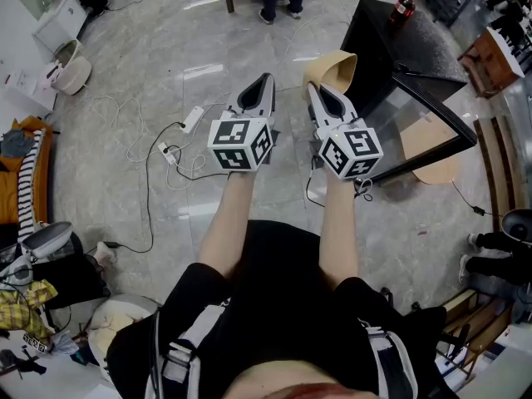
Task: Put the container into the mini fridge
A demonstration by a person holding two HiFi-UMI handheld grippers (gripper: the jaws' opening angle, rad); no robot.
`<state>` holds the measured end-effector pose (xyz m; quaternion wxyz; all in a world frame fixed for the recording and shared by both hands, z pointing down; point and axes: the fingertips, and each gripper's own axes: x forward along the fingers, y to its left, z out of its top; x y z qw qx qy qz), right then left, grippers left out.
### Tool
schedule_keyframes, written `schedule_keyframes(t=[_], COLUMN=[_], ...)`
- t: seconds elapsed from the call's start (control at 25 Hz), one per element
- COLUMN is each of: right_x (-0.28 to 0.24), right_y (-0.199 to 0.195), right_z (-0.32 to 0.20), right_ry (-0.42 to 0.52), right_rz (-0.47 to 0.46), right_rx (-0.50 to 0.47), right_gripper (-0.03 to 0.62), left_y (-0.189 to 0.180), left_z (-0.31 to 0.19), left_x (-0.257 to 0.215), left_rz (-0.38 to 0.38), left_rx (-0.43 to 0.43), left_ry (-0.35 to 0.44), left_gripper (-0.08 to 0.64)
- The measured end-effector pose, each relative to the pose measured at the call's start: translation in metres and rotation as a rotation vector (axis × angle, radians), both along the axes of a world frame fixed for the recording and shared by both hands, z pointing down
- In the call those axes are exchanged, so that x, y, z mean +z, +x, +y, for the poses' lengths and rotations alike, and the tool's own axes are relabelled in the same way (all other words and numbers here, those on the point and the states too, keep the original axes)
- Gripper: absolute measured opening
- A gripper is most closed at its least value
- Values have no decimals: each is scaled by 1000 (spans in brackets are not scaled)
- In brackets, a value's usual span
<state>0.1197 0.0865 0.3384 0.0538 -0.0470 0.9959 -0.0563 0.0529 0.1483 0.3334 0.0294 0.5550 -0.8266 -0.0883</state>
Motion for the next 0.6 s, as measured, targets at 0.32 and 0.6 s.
schedule_keyframes(t=[0.32,0.6], right_x=[-8,8], right_y=[-1,-51], right_z=[-9,-15], right_ry=[-33,-69], right_rz=[-57,-52], right_rx=[32,-33], right_gripper=[17,17], left_y=[-2,-53], left_z=[4,6], left_x=[0,15], left_rz=[-6,14], left_rx=[2,-74], left_ry=[-7,-24], left_gripper=[11,11])
